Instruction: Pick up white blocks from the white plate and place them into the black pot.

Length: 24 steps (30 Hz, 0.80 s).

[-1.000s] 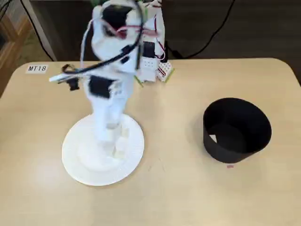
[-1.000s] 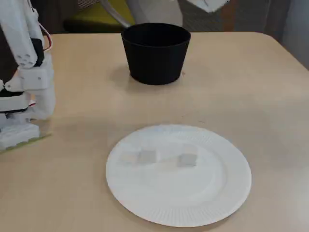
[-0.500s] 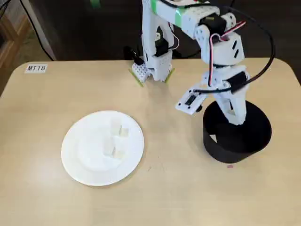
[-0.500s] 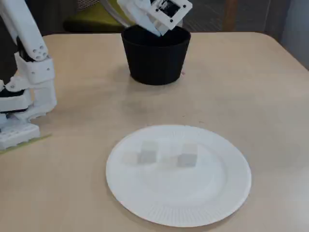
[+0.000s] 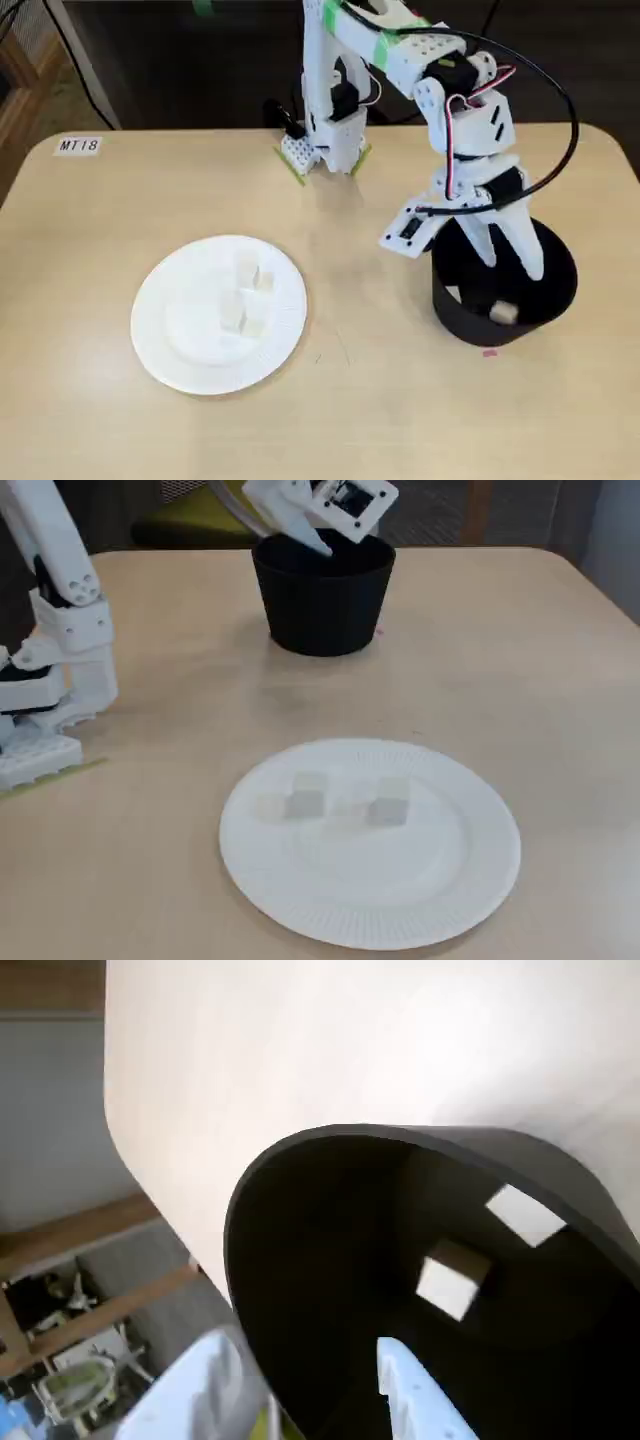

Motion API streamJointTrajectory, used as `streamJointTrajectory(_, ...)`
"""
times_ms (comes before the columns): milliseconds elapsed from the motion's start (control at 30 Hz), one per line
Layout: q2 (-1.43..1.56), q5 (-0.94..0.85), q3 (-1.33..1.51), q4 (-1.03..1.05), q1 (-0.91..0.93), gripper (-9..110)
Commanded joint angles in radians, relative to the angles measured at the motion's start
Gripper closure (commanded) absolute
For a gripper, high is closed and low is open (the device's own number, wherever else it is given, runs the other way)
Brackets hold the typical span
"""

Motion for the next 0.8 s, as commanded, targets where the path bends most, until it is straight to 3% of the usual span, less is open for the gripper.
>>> streamJointTrajectory(0,0.064,0.009,-0.02,0.075,0.083,104)
streamJointTrajectory(200,0.27,0.017,-0.023,0.347,0.431,104)
streamJointTrajectory(400,0.301,-0.083,0.028,0.664,0.867,104)
streamJointTrajectory(467,0.336,-0.109,0.13,0.647,0.965,104)
streamJointTrajectory(633,0.635,-0.115,0.459,0.385,1.035,104)
streamJointTrajectory(767,0.517,-0.153,0.437,0.383,1.031,104)
